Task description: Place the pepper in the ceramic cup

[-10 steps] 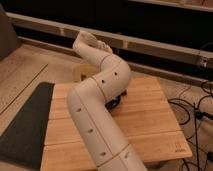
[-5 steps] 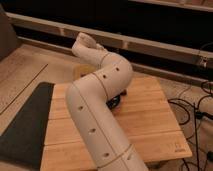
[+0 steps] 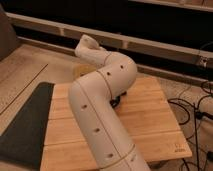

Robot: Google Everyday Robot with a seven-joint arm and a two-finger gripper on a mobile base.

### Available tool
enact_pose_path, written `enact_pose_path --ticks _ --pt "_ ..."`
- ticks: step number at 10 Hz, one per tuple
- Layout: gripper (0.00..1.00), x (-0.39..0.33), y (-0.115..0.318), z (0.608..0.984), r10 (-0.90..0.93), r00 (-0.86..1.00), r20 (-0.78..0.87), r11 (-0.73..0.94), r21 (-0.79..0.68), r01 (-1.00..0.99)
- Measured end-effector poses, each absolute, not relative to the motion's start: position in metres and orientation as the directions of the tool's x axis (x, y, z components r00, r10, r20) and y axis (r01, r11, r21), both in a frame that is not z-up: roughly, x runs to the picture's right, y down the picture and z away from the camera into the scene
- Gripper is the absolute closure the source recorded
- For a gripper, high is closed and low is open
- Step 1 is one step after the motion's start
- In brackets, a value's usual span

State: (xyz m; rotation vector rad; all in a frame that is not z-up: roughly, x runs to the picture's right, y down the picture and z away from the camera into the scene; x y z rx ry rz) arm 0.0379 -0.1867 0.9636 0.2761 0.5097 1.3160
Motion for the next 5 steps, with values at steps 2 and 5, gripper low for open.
enact_pose_path --ticks 2,5 --pt "0.85 0.0378 -0.1823 0.9701 0.96 0.179 -0.214 0.26 0.462 -0.848" --pt "0.53 0.0313 -0.1851 0.9765 0.951 0.217 -0.219 0.295 0.447 -0.845"
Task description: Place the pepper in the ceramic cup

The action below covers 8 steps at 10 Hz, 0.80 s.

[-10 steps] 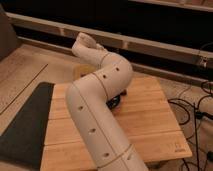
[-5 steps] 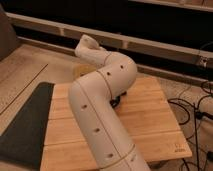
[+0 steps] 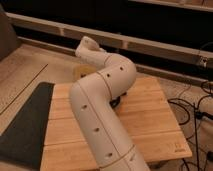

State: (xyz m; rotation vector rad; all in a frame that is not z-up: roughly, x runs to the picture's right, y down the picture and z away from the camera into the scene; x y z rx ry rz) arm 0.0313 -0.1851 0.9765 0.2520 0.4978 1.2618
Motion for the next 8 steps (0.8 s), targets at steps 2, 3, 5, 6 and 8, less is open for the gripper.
enact_pose_path --ticks 2,3,5,6,8 --pt "0.37 0.027 -0.184 0.98 0.947 0.231 -0.225 0.309 0.435 -0.846" --pt "0.34 0.023 -0.181 0.983 0.944 0.235 -0.232 0.316 0.424 -0.849" --pt "0.34 0.016 -0.171 0.988 0.937 0.24 -0.253 0.327 0.395 -0.858" --pt "0.34 0.015 -0.166 0.989 0.934 0.241 -0.263 0.331 0.386 -0.861" --pt "0.34 0.017 -0.16 0.988 0.931 0.233 -0.28 0.33 0.378 -0.865"
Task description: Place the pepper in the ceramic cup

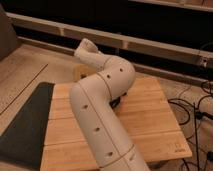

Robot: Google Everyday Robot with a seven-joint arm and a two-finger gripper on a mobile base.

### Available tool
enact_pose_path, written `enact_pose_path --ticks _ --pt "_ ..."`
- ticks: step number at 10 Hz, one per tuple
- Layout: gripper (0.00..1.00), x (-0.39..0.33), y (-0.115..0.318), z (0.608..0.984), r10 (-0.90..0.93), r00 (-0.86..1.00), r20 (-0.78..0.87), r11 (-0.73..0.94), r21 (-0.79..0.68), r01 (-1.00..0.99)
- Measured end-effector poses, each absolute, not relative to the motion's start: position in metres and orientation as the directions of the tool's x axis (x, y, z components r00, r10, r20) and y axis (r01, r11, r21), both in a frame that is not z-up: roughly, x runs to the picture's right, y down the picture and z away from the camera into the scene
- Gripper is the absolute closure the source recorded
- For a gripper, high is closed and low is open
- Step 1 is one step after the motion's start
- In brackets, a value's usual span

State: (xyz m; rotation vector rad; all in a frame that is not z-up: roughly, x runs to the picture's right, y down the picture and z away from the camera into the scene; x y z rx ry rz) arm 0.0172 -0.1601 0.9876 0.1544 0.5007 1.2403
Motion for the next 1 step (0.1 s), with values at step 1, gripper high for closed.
enact_pose_path --ticks 1 --pt "0.34 0.0192 -0.1597 0.9872 0.931 0.23 -0.282 0.328 0.379 -0.865"
